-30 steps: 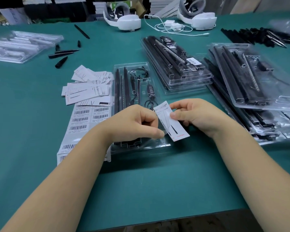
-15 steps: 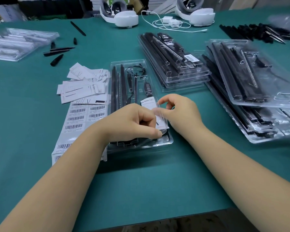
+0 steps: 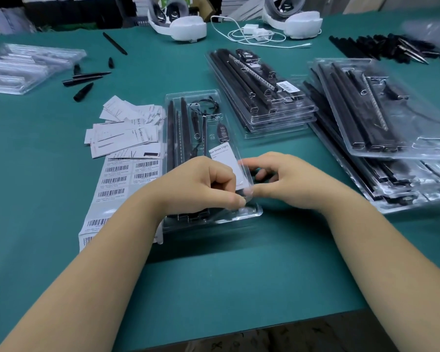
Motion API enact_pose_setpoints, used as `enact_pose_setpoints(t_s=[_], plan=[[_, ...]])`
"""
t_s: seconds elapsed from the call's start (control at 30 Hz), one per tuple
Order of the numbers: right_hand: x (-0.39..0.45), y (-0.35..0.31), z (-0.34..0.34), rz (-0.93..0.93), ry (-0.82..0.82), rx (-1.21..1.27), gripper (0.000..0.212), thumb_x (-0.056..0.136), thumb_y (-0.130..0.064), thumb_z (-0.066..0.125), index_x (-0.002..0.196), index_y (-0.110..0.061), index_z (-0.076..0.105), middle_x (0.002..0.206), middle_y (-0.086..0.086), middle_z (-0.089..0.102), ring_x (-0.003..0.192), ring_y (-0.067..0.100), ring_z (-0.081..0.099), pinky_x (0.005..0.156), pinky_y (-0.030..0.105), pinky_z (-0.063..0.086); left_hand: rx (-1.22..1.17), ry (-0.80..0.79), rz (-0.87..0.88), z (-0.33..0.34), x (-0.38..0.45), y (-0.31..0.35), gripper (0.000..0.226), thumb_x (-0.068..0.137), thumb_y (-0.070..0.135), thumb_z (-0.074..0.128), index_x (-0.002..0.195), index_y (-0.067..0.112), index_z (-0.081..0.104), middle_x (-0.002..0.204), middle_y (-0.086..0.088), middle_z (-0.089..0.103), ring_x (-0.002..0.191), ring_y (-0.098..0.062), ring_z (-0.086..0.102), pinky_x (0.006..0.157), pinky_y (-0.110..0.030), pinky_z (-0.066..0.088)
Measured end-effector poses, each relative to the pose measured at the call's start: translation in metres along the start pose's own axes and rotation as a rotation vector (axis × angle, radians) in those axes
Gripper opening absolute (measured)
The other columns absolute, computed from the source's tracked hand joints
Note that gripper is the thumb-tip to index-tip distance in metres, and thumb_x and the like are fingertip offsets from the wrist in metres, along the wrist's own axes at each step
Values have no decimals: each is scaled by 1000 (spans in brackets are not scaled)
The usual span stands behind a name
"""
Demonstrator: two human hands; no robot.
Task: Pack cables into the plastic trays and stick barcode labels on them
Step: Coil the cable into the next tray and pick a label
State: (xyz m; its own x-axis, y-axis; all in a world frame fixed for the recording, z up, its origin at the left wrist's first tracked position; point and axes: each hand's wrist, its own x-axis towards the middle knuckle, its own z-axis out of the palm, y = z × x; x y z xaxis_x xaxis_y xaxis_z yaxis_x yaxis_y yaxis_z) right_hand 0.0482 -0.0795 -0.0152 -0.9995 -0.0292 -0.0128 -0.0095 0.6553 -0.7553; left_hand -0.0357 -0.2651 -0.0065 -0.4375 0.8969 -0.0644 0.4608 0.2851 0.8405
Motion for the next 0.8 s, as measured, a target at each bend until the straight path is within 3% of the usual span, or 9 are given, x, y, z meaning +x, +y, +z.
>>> enact_pose_setpoints(t_s=[0.07,0.13,0.23,0.37,0.47,0.57,0.67,0.8], plan=[[3,-2,6,28,67,12,43,70,-38,78,86,-68,52,83,-18,49,70,-5,50,70,16,41,-1,2,-7,0,0,1,32,65,44,70,57,16,57,52,4,44,49,-13,38,48,-24,32],[4,0,10,92,102,37,40,66,-35,80,97,-48,57,82,-19,50,72,-3,50,68,14,38,15,4,-11,2,0,1,30,67,39,73,55,17,56,51,7,44,48,-12,39,47,-22,34],[4,0,11,134,122,24,33,63,-30,82,87,-34,59,84,-15,53,74,0,51,66,15,38,118,14,16,7,1,1,31,70,28,78,55,16,55,54,9,45,51,-8,41,51,-20,35],[0,-2,2,124,47,7,22,71,-22,79,75,-38,63,74,-16,60,65,-9,53,67,12,41,225,26,32,9,2,2,31,69,29,83,55,19,56,55,12,47,53,-5,41,52,-18,33],[-2,0,-5,179,-4,135,22,80,-17,66,79,-38,71,83,-21,70,85,-7,60,81,12,43,271,20,13,10,3,4,32,67,32,82,53,24,54,57,13,49,54,-5,42,54,-20,34],[0,3,0,192,72,163,19,79,-19,64,88,-35,67,89,-16,70,93,5,63,86,20,48,291,11,14,12,4,4,33,67,32,82,52,26,53,57,14,49,54,-5,44,54,-19,35],[1,3,1,190,118,164,27,80,-25,68,100,-41,58,94,-12,65,83,13,63,76,29,52,330,-1,23,13,5,3,34,68,34,82,53,27,53,58,13,49,55,-5,45,54,-18,36],[-1,4,-1,165,69,-46,27,75,-41,73,96,-47,58,78,-14,61,66,-5,52,69,18,41,286,49,57,12,3,1,27,70,41,81,61,23,63,58,7,52,55,-4,45,54,-21,36]])
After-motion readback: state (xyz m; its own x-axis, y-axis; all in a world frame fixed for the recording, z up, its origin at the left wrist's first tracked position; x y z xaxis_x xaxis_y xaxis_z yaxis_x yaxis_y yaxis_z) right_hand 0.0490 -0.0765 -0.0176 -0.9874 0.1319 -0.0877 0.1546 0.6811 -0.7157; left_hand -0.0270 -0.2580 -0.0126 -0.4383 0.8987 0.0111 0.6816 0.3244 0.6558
